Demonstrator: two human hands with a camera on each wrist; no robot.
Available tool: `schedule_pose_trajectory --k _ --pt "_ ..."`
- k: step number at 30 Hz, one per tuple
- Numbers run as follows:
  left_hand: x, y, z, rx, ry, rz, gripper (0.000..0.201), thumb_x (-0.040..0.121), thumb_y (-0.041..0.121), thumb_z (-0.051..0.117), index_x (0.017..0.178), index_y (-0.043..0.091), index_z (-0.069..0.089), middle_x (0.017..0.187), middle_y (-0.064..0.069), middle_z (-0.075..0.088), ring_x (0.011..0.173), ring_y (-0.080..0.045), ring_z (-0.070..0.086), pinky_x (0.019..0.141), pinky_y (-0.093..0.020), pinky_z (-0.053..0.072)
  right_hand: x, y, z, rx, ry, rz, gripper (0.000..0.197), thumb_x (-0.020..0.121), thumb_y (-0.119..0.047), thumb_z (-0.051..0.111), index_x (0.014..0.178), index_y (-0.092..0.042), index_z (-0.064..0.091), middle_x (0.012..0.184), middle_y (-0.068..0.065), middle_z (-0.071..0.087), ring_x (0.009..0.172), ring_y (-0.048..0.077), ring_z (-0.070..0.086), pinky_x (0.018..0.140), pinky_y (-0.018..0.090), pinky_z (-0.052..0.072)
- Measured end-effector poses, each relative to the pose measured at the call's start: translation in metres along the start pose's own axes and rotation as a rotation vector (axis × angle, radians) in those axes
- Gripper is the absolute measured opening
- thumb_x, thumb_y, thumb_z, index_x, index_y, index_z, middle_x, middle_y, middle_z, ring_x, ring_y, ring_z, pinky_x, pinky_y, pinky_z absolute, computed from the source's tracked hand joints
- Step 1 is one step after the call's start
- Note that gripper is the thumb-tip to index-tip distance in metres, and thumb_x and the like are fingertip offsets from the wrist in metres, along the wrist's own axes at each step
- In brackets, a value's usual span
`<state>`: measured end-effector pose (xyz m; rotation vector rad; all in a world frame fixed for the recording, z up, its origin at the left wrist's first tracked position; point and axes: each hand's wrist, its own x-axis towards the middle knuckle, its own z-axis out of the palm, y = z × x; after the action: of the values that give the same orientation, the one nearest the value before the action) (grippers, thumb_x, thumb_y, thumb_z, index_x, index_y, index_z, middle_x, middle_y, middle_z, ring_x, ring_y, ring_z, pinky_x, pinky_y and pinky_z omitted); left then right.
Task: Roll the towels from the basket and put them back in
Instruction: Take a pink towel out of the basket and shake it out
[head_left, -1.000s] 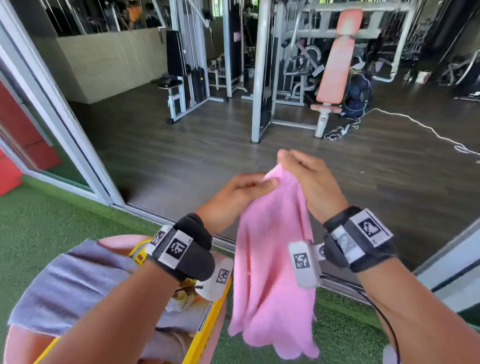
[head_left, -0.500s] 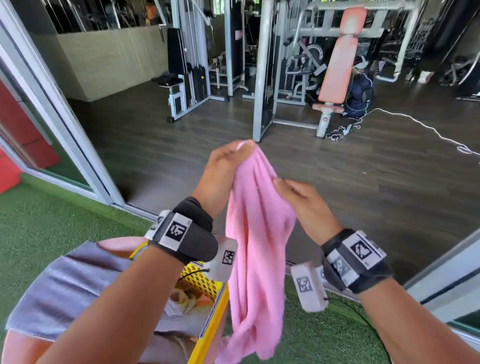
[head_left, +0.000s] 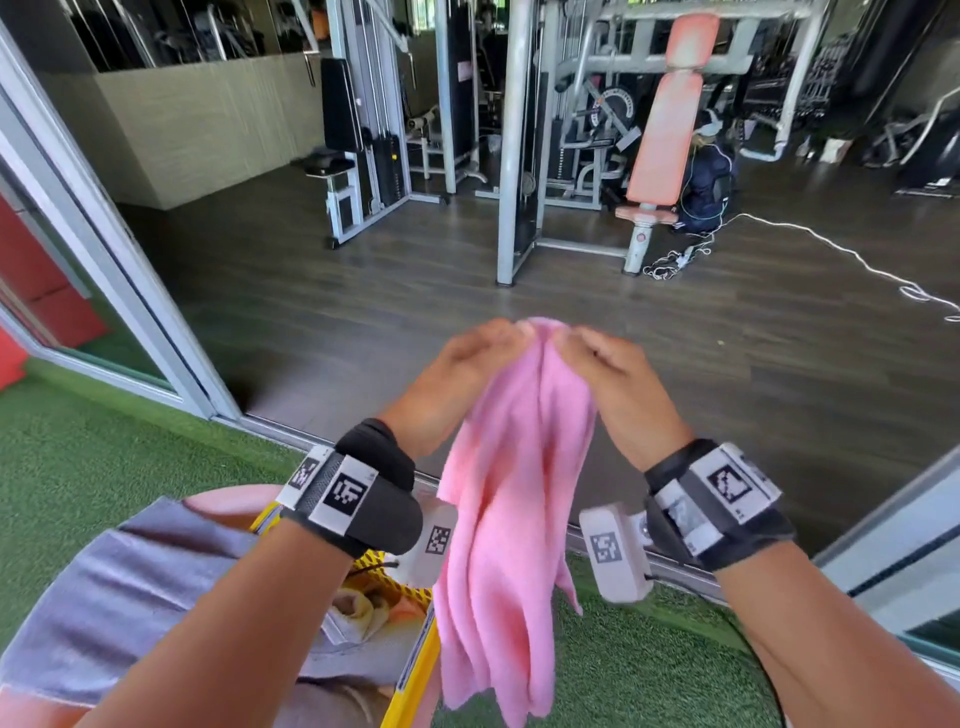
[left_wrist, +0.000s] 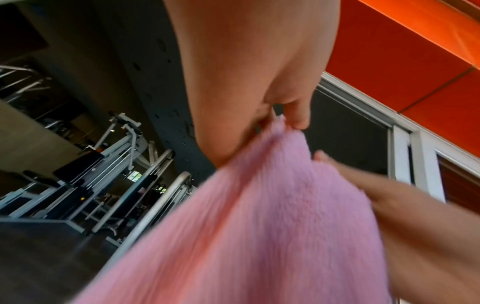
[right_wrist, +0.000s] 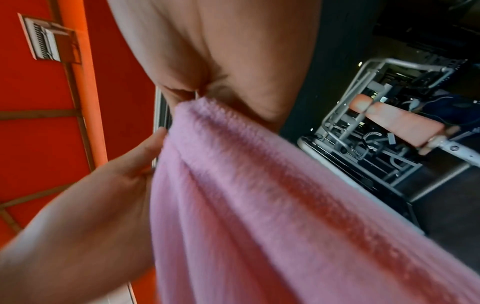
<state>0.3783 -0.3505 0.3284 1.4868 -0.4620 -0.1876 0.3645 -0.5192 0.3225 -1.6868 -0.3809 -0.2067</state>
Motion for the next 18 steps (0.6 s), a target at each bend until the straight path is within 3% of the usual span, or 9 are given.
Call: schedule_pose_trajectory --k 3,5,6,7,9,11,13,15,18 --pt "-0.008 0.001 0.012 0.004 -0.087 -0.061 0.031 0.097 0.019 0.052 0.108 -0.009 0.061 0.100 -0.019 0.065 0.090 -0.025 0.061 0.079 -0.032 0.051 0.019 -0.018 -0.004 -0.015 0.033 -0.029 0.058 0.091 -0.047 0.056 0.085 0.011 0.061 0.083 0.013 0.062 0.077 0.020 0.050 0.075 0.036 0.041" --pt "-0.002 0.008 0.008 -0.093 0.036 0.015 0.031 0.096 0.015 0.053 0.105 -0.013 0.060 0.099 -0.024 0.063 0.087 -0.027 0.059 0.078 -0.034 0.048 0.015 -0.010 -0.002 -0.020 0.002 -0.022 0.045 0.094 -0.035 0.056 0.085 0.008 0.064 0.091 0.021 0.069 0.079 0.015 0.051 0.075 0.031 0.042" --pt "0.002 0.011 0.002 -0.141 0.117 0.056 0.031 0.096 0.015 0.054 0.100 -0.015 0.058 0.095 -0.025 0.061 0.085 -0.027 0.056 0.077 -0.036 0.045 0.009 -0.003 -0.001 -0.032 -0.009 -0.005 0.042 0.094 -0.032 0.056 0.080 0.007 0.061 0.084 0.017 0.067 0.076 0.013 0.044 0.070 0.030 0.037" --pt "0.006 0.013 -0.002 -0.168 0.176 0.078 0.031 0.095 0.016 0.055 0.094 -0.014 0.056 0.090 -0.023 0.057 0.081 -0.026 0.052 0.074 -0.036 0.042 0.001 0.003 0.000 -0.041 -0.028 0.005 0.043 0.094 -0.032 0.057 0.075 0.006 0.056 0.071 0.011 0.054 0.073 0.013 0.036 0.066 0.030 0.031" --pt "0.008 0.014 -0.002 -0.147 0.185 0.055 0.023 0.096 0.018 0.054 0.092 -0.004 0.058 0.086 -0.017 0.055 0.080 -0.023 0.050 0.071 -0.032 0.042 -0.007 0.010 -0.003 -0.068 -0.041 -0.006 0.055 0.090 -0.044 0.058 0.075 0.009 0.052 0.074 0.004 0.037 0.074 0.014 0.032 0.066 0.032 0.027" --pt "0.001 0.008 0.010 -0.052 0.040 -0.010 0.022 0.098 0.018 0.051 0.101 0.000 0.063 0.094 -0.014 0.064 0.085 -0.019 0.059 0.076 -0.027 0.049 0.001 -0.003 -0.011 -0.093 -0.012 -0.037 0.051 0.091 -0.046 0.057 0.079 0.003 0.061 0.076 0.000 0.046 0.075 0.010 0.041 0.070 0.029 0.033" --pt "-0.005 0.006 0.024 -0.002 -0.047 -0.065 0.026 0.097 0.017 0.051 0.104 -0.003 0.064 0.094 -0.013 0.068 0.082 -0.018 0.063 0.074 -0.025 0.052 0.013 -0.024 -0.018 -0.104 0.015 -0.065 0.036 0.095 -0.031 0.056 0.065 -0.012 0.059 0.065 -0.008 0.045 0.066 0.002 0.040 0.063 0.019 0.034" --pt "-0.002 0.013 0.025 -0.073 0.021 -0.006 0.025 0.096 0.014 0.052 0.100 -0.007 0.065 0.089 -0.016 0.066 0.076 -0.018 0.062 0.070 -0.025 0.051 0.015 -0.033 -0.018 -0.095 0.009 -0.073 0.035 0.094 -0.028 0.059 0.061 -0.016 0.055 0.059 -0.010 0.040 0.059 0.000 0.036 0.056 0.015 0.029" --pt "0.007 0.026 0.010 -0.173 0.174 0.108 0.020 0.096 0.013 0.052 0.082 0.004 0.062 0.074 -0.005 0.062 0.070 -0.014 0.057 0.069 -0.025 0.046 -0.004 -0.010 -0.014 -0.105 -0.127 0.019 0.039 0.085 -0.043 0.063 0.065 -0.011 0.053 0.063 -0.004 0.038 0.061 0.006 0.035 0.056 0.022 0.027"
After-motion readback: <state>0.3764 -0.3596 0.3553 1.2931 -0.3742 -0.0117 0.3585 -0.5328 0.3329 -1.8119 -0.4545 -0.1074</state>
